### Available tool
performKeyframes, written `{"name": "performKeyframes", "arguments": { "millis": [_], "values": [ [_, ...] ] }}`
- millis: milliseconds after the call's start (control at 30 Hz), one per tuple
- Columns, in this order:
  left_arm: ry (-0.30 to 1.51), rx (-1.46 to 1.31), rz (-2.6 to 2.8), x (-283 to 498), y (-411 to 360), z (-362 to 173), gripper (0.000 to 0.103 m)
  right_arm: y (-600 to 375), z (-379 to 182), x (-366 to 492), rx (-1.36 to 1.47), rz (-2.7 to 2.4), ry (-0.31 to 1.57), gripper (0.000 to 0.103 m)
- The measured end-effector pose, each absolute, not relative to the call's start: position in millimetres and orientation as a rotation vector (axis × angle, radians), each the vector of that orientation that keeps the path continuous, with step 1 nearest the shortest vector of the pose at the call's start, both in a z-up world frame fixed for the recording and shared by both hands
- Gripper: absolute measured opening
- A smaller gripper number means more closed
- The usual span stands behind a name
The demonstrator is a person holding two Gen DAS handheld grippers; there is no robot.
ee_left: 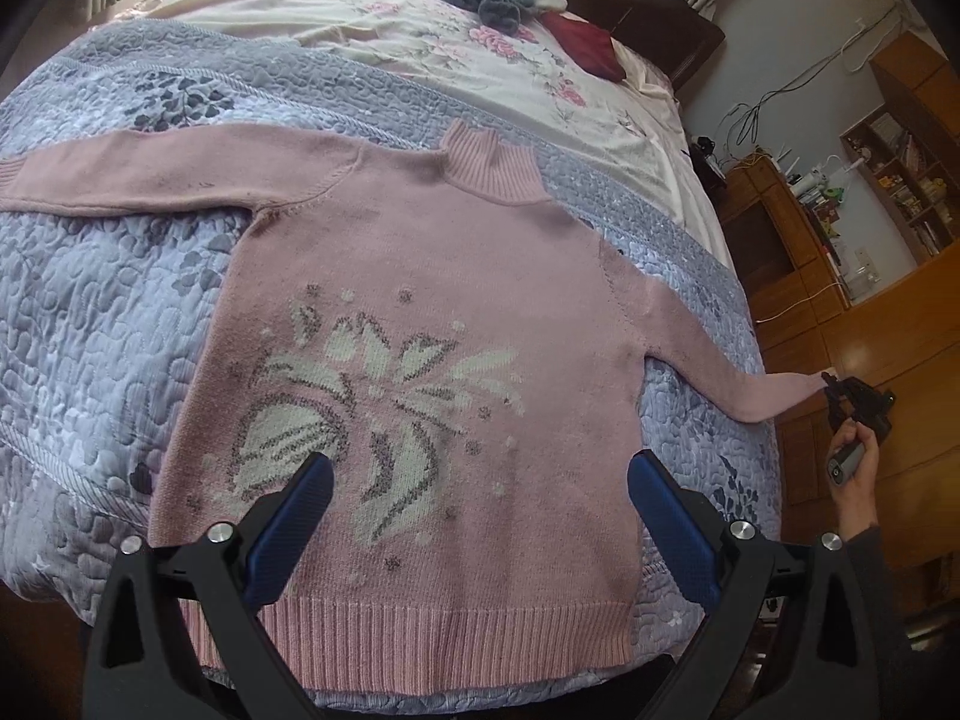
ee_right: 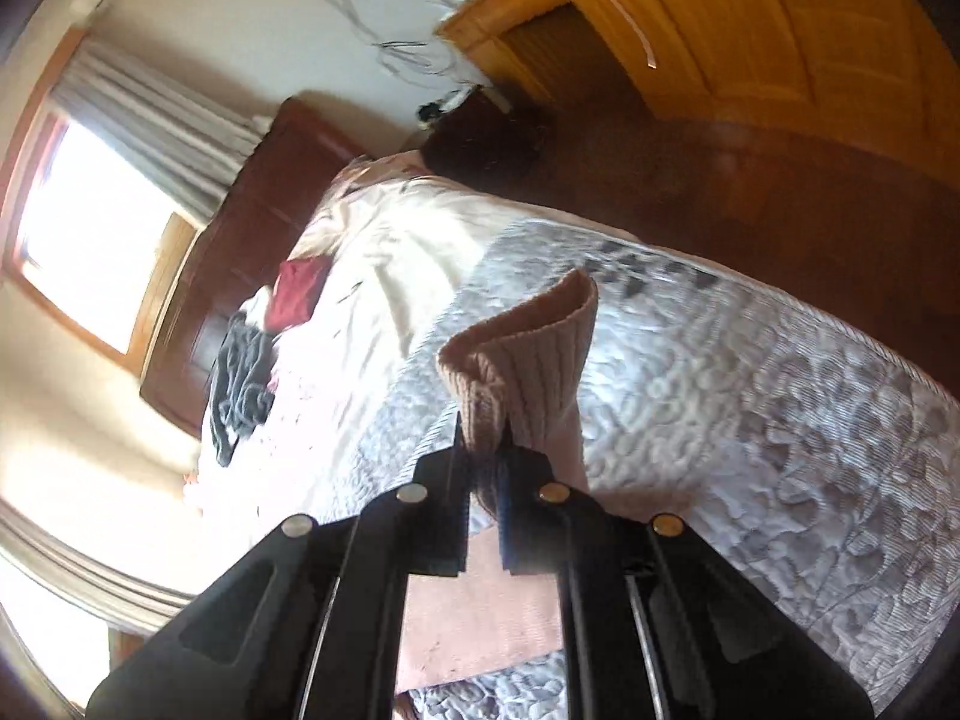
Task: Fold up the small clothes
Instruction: 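Lift the sleeve with the right gripper and fold it across the sweater body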
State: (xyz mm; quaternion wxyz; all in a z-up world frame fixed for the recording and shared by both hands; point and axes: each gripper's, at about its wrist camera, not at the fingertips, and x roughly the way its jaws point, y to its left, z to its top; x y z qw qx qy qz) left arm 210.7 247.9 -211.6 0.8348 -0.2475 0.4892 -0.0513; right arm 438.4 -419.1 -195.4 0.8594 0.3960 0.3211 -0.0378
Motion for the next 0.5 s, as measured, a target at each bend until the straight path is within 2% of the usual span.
{"name": "performKeyframes", "arguments": {
  "millis": [133,267,500],
  "values": [
    [0.953,-0.508,-0.065,228.7,259.9,-188.7,0.099,-336.6,-149.6,448.9,0.673,0.037,0.656,0.006],
    [0.955,-0.522,-0.048,253.3,271.4,-175.9,0.099,-246.6,-123.5,457.8,0.535,0.143,0.666,0.006],
    [0.915,-0.57,-0.143,280.5,284.0,-175.1,0.099,-101.1,-136.2,462.3,0.284,0.242,0.73,0.006]
  ]
}}
